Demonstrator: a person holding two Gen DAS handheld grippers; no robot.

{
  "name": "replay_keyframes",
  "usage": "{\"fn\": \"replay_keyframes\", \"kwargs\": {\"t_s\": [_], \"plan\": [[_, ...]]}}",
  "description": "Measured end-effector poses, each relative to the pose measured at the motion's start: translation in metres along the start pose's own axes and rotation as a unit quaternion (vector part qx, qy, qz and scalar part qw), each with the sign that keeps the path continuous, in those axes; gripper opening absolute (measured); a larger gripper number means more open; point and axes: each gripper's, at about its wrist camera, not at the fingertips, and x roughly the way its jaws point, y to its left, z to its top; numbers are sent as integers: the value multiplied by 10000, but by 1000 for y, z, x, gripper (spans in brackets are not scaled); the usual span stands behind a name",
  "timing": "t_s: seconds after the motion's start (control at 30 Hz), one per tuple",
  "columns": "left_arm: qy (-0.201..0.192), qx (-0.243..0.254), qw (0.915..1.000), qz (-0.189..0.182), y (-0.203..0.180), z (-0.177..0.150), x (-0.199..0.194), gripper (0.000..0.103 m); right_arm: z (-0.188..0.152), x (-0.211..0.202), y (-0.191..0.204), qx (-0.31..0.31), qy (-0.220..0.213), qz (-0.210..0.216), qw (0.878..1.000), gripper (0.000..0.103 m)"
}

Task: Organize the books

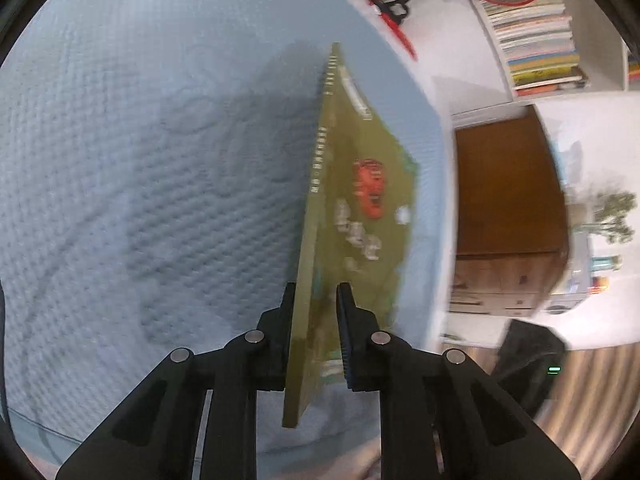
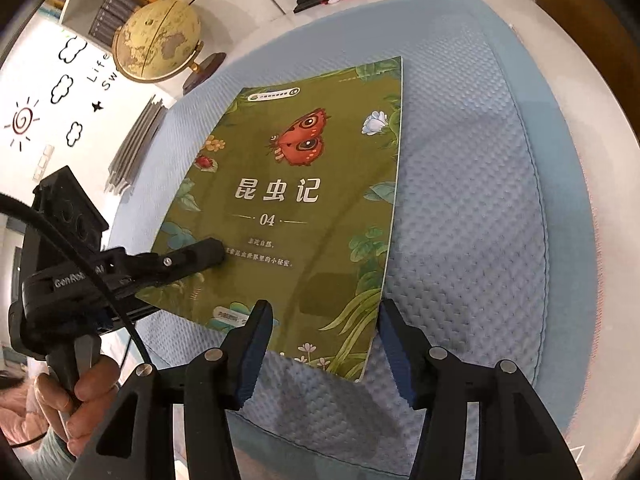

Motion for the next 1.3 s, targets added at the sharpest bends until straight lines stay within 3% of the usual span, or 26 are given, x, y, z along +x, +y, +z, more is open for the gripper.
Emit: {"fn": "replay_keyframes", "kwargs": {"t_s": [0.07,0.2,0.3,0.33,0.5,0.57,0.6,0.73,0.83,0.9,1.0,1.17,1.3], "plan": [[42,-166,9985,-528,-6,0,-3,13,3,-3,-5,121,102,118,9998,53],[139,-403,9923,-1160,-17,4,-8,13,6,-17,-29,649,114,731,9951,63],[285,-584,9866,-1497,-23,8,-6,13,9,-21,-51,1105,37,1152,9872,81],[323,-632,9850,-1570,-22,9,-5,13,9,-20,-57,1249,3,1340,9831,82],[623,-1019,9743,-1910,-17,11,9,13,13,-3,-79,1968,38,2451,9493,82],[675,-1134,9729,-1901,-13,9,11,13,16,-1,-77,2005,-26,2526,9466,70],[668,-1092,9757,-1777,-12,9,10,13,18,-1,-75,1966,-19,2540,9470,56],[635,-534,9916,-997,-16,6,7,13,22,-8,-57,1475,-83,1817,9722,42],[548,248,9979,-229,-32,2,7,13,24,-13,-38,862,-156,1120,9898,40],[453,822,9953,240,-46,-6,7,13,23,-20,-21,370,-271,612,9971,40],[341,1483,9865,600,-65,-18,5,13,19,-26,0,-264,-403,-21,9988,40],[217,2147,9733,786,-85,-35,-4,13,7,-38,26,-1023,-538,-596,9915,40],[133,2139,9741,715,-82,-40,-15,13,1,-47,35,-1188,-651,-689,9884,40]]}}
